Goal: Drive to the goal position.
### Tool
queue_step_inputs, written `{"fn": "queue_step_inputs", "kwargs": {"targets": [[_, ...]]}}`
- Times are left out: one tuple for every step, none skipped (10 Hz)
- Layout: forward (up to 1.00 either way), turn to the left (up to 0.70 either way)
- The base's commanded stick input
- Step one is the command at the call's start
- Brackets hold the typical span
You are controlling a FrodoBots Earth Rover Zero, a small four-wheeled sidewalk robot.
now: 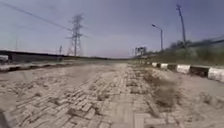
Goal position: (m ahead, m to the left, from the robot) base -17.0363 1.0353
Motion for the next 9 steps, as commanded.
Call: {"fn": "queue_step_inputs", "kwargs": {"targets": [[1.0,0.0],[1.0,0.0],[1.0,0.0],[1.0,0.0],[1.0,0.0],[1.0,0.0],[1.0,0.0],[1.0,0.0],[1.0,0.0]]}}
